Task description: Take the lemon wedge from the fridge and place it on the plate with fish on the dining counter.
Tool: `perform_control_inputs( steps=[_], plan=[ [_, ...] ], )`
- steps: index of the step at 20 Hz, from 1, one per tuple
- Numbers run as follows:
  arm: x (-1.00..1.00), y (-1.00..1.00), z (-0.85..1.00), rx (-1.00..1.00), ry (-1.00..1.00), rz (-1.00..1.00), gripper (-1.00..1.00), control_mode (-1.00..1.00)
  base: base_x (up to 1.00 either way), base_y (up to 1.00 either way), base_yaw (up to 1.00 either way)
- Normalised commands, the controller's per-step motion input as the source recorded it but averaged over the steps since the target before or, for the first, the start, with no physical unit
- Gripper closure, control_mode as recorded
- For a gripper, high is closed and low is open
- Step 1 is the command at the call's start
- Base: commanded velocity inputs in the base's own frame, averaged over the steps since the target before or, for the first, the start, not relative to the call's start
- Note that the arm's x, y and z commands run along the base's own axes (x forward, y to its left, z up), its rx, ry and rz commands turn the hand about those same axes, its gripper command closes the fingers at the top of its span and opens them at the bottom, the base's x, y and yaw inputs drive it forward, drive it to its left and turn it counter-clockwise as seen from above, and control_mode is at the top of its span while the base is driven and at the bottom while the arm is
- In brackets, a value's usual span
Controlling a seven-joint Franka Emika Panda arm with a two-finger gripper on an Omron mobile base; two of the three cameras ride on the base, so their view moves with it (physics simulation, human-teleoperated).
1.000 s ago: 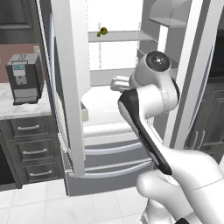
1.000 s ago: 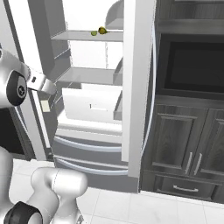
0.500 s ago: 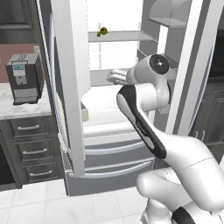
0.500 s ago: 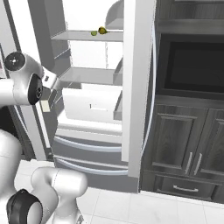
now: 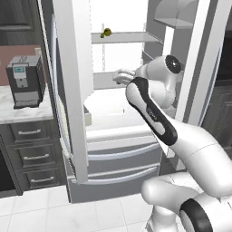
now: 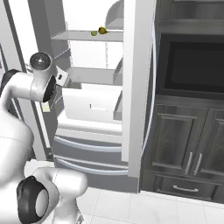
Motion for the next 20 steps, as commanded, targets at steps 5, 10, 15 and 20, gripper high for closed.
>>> perform_control_inputs(
  steps=[5, 10, 15, 20],
  plan=[
    [0.66, 0.10, -0.05, 0.01, 0.00, 0.16, -1.00, -1.00, 0.00, 0.00, 0.00],
    [0.71, 0.17, -0.02, 0.02, 0.00, 0.16, -1.00, -1.00, 0.00, 0.00, 0.00],
    [0.60, 0.44, -0.08, 0.00, 0.00, 0.12, -1.00, -1.00, 0.00, 0.00, 0.00],
    [0.61, 0.61, -0.16, 0.00, 0.00, 0.07, -1.00, -1.00, 0.00, 0.00, 0.00]
  ],
)
